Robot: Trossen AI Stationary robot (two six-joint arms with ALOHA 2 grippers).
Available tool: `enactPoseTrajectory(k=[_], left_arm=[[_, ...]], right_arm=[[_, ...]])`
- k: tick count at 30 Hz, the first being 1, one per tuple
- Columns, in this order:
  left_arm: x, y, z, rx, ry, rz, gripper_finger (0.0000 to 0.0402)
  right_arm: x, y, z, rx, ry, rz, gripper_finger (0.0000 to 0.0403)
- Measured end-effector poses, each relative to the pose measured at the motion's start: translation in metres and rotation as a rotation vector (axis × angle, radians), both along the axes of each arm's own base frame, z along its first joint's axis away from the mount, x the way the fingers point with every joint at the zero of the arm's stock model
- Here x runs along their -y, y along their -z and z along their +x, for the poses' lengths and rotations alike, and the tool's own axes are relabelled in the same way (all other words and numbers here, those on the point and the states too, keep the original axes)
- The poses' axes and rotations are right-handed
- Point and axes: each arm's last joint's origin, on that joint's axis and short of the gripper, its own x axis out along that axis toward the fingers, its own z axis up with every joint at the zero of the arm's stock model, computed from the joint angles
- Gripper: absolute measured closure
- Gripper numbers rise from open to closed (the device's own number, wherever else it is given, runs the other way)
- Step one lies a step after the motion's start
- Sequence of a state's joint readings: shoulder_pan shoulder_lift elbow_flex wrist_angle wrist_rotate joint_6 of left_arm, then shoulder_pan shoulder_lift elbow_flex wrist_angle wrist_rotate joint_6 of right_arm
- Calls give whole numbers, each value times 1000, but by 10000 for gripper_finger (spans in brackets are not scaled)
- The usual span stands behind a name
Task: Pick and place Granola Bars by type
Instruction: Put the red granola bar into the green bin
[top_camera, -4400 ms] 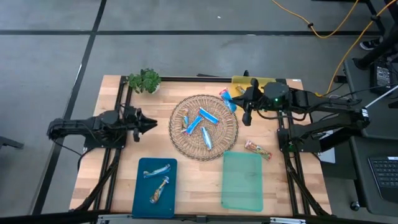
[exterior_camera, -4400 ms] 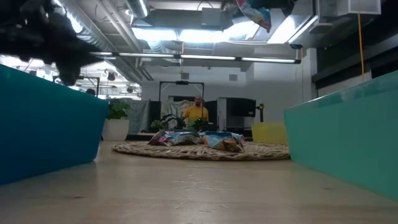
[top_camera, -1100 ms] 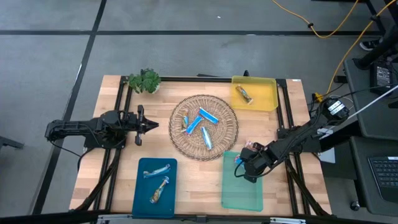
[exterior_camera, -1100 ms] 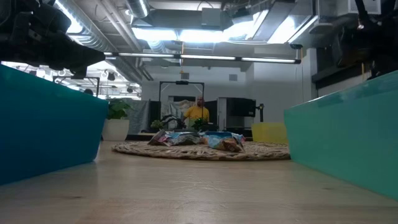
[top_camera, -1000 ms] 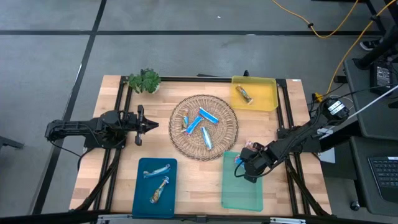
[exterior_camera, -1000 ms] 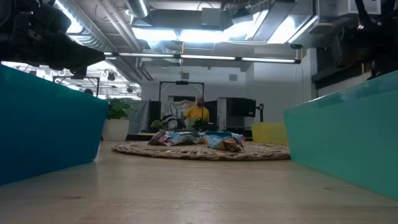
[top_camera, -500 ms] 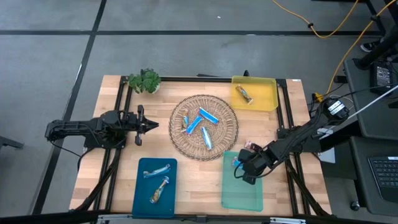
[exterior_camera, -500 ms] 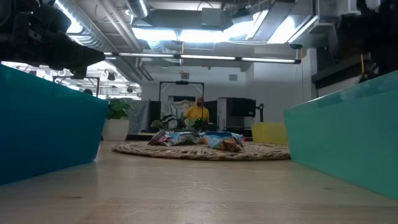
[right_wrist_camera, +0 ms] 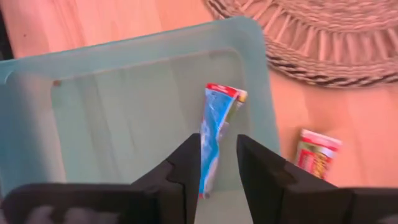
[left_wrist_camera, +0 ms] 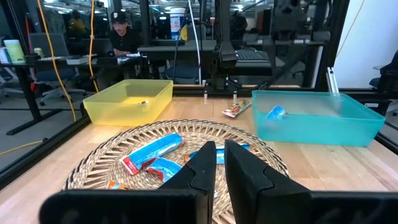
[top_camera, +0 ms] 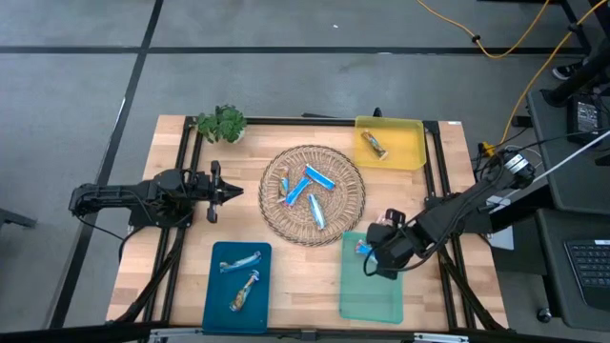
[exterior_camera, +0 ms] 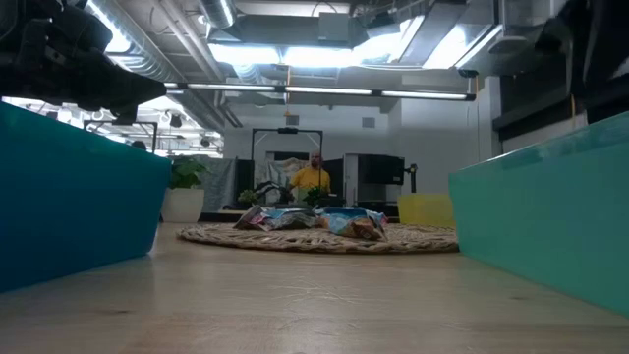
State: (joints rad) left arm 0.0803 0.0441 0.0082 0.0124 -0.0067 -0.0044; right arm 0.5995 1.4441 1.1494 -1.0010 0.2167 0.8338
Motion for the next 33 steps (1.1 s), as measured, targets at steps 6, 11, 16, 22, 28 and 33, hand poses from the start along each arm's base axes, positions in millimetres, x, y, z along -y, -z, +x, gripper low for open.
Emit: enactPoseTrajectory(k=[6, 11, 16, 22, 28, 33], left_arm=[[0, 0, 0, 0, 0, 0, 377], [0, 0, 0, 0, 0, 0, 374], [0, 0, 0, 0, 0, 0, 374], [0, 0, 0, 0, 0, 0, 377], [0, 0, 0, 0, 0, 0, 373], [0, 0, 0, 0, -1, 0, 377]], right_arm=[[3, -32, -4, -39, -4, -29, 297], [4, -56, -6, -39, -2, -28, 297], [9, -80, -12, -44, 7, -54, 297], [21, -105, -27, -1, 25, -91, 297], [45, -128, -63, 77, 113, -28, 297], [61, -143, -91, 144, 160, 43, 297]])
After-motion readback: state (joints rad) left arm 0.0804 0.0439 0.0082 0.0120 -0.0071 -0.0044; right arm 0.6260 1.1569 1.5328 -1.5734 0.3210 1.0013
